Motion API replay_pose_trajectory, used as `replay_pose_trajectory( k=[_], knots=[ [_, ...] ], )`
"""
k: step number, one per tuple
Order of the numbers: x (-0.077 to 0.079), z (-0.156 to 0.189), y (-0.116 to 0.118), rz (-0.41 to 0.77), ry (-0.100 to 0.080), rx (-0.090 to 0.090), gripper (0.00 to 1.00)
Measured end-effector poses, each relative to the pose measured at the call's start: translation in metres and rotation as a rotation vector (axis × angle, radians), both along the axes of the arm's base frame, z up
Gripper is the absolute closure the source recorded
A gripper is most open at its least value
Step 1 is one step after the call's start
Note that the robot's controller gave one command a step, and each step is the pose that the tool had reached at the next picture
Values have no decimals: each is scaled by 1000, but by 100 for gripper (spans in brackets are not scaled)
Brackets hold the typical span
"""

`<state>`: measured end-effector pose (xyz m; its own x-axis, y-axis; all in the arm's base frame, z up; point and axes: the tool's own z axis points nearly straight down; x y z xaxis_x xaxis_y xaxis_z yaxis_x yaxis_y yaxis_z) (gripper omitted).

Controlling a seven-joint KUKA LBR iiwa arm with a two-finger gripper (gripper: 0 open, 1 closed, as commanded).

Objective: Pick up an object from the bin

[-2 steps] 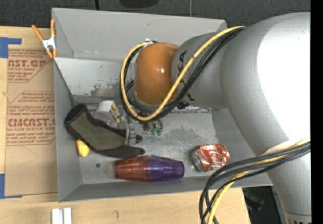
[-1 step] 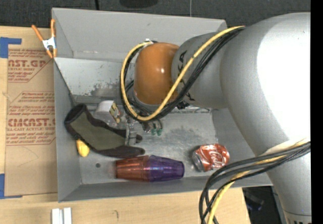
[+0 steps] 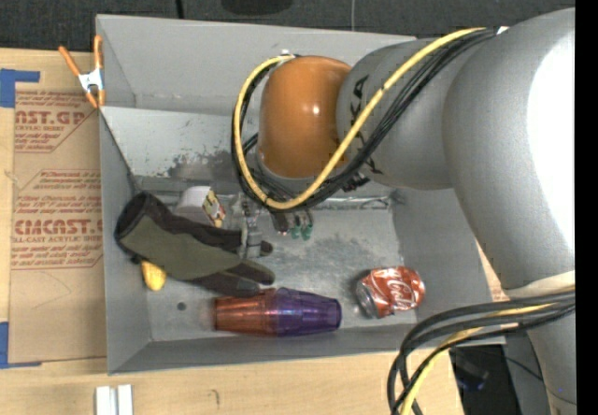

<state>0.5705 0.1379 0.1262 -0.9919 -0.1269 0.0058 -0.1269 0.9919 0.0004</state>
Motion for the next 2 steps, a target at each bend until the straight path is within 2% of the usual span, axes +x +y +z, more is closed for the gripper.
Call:
replay_pose_trajectory(
  k=[1,2],
  knots=[
    [-16,69,-16,35,-3,0,100],
    [11,109,-11,82,-9,1,100]
  ],
)
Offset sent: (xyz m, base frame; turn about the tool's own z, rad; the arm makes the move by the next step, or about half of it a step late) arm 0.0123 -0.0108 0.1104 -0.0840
